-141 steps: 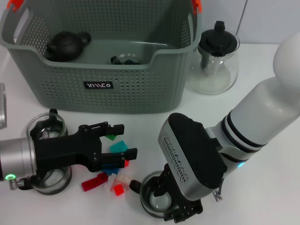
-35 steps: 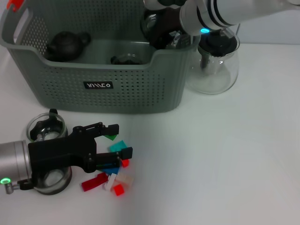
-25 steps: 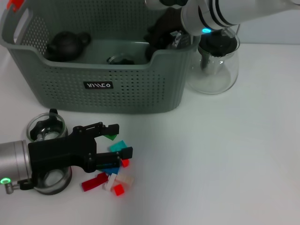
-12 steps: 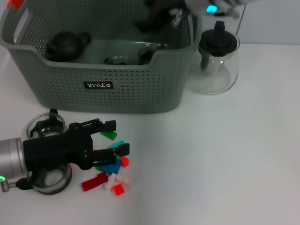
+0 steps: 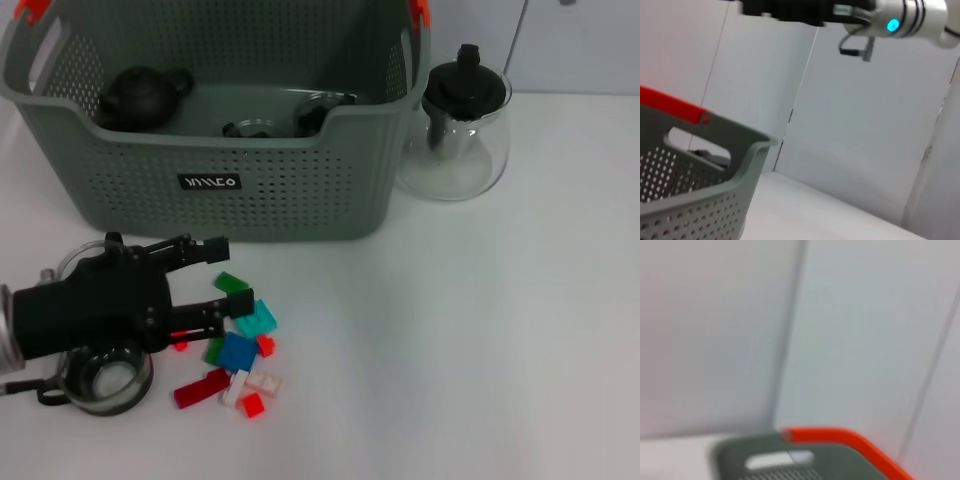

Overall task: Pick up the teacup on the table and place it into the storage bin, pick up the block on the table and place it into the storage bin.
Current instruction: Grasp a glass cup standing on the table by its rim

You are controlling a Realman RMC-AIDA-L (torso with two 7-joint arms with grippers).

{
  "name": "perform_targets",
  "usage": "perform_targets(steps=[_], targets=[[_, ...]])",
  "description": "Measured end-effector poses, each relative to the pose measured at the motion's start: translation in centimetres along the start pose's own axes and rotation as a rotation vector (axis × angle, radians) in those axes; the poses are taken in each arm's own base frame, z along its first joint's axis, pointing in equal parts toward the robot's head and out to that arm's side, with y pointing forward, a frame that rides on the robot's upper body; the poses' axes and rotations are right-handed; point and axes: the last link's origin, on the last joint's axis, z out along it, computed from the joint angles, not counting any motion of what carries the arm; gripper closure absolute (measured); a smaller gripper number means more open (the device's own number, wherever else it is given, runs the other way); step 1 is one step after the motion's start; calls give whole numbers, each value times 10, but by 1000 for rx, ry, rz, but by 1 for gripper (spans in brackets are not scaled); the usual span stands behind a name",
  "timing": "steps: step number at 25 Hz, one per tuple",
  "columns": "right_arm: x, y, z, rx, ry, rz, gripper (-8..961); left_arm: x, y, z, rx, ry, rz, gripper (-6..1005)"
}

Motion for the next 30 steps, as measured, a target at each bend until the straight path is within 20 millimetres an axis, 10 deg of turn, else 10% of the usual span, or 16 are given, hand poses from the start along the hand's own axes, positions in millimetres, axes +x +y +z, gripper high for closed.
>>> perform_targets(steps=[7,16,30], targets=[[15,16,-54,-148,-133,88,104,3,4,-9,-17,2,18,171],[82,73,-106,-514,-219,67,7,5,-3,-45,91,-173,-25,172],[142,97,-101,-604,-123,144,7,47,-16,-92,370,-487,-193,172]])
